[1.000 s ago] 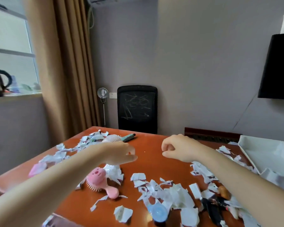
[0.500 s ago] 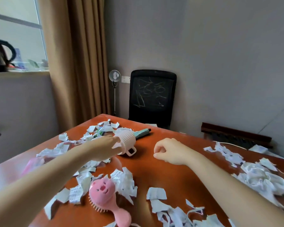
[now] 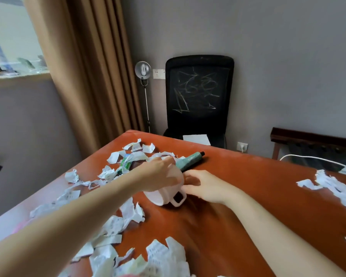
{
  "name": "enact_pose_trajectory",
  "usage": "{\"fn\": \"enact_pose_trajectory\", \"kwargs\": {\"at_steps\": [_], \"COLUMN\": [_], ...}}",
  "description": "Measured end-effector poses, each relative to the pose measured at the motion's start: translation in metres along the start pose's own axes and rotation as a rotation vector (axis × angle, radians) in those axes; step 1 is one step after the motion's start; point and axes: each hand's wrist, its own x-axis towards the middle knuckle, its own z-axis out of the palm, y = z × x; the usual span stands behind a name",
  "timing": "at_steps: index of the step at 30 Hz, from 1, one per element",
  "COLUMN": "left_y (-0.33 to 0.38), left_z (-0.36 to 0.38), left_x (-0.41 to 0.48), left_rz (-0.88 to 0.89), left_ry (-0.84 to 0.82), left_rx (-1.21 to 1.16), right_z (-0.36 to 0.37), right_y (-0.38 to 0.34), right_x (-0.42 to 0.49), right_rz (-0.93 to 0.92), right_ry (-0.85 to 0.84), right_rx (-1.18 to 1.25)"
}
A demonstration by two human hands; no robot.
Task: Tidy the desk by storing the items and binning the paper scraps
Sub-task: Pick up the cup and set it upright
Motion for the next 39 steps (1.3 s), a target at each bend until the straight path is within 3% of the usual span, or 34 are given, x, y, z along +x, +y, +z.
{"fn": "enact_pose_trajectory", "kwargs": {"at_steps": [3,10,16,20,27,32,39], "left_y": [0.002,-0.01,-0.02,-0.029,-0.029,-0.019,-0.018], "left_z": [0.001,0.02,0.022,0.029,0.036,0.027,0.024], "left_x": [-0.001,-0.015,-0.047,-0.067,-0.075,-0.075,-0.076], "left_rz": [0.066,0.245,0.238,0.243,0.176,0.164,0.155], "left_ry": [0.063,0.222,0.222,0.145,0.077,0.095,0.201], "left_rx": [-0.037,-0.302,-0.385,-0.36,-0.373,-0.368,-0.389], "right_z": [0.004,0.005,0.018,0.032,0.044,0.043,0.043], "right_y": [0.002,0.0,-0.018,-0.033,-0.037,-0.035,-0.035], "right_x": [0.005,-0.013,-0.041,-0.058,-0.072,-0.079,-0.077], "right_rz": [0.005,-0.133,-0.187,-0.215,-0.09,-0.025,0.033], "right_ry": [-0.068,0.046,0.179,0.172,0.184,0.284,0.239], "right_rx": [0.045,0.166,-0.035,-0.195,-0.081,-0.173,-0.113]}}
